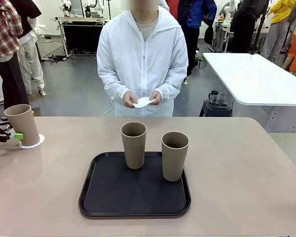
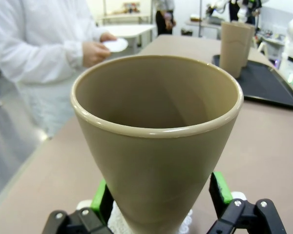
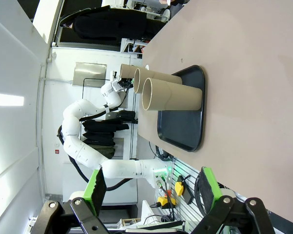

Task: Place coasters on the table and set cups on them.
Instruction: Pick up one Reusable plastic cup and place it on a coaster set by the human.

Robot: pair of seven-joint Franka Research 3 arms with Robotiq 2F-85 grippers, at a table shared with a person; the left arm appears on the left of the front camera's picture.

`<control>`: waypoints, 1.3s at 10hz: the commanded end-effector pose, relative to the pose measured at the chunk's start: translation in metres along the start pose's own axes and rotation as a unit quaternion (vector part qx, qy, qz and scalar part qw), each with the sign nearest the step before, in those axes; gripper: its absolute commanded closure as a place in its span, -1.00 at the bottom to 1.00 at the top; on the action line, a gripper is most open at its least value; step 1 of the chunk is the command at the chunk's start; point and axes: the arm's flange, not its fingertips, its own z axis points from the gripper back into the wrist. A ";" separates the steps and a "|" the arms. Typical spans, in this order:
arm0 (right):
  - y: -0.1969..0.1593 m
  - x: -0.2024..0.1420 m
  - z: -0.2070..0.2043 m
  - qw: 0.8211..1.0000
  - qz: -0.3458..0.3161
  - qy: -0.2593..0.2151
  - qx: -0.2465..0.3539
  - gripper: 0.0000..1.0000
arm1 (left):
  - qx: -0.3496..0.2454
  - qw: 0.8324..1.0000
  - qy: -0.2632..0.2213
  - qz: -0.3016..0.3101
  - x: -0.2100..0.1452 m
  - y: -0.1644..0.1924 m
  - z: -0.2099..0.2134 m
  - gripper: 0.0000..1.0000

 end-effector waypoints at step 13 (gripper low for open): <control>0.000 0.001 0.000 1.000 0.000 -0.001 0.006 -1.00 | -0.025 0.986 0.162 -0.011 0.032 -0.010 0.038 -1.00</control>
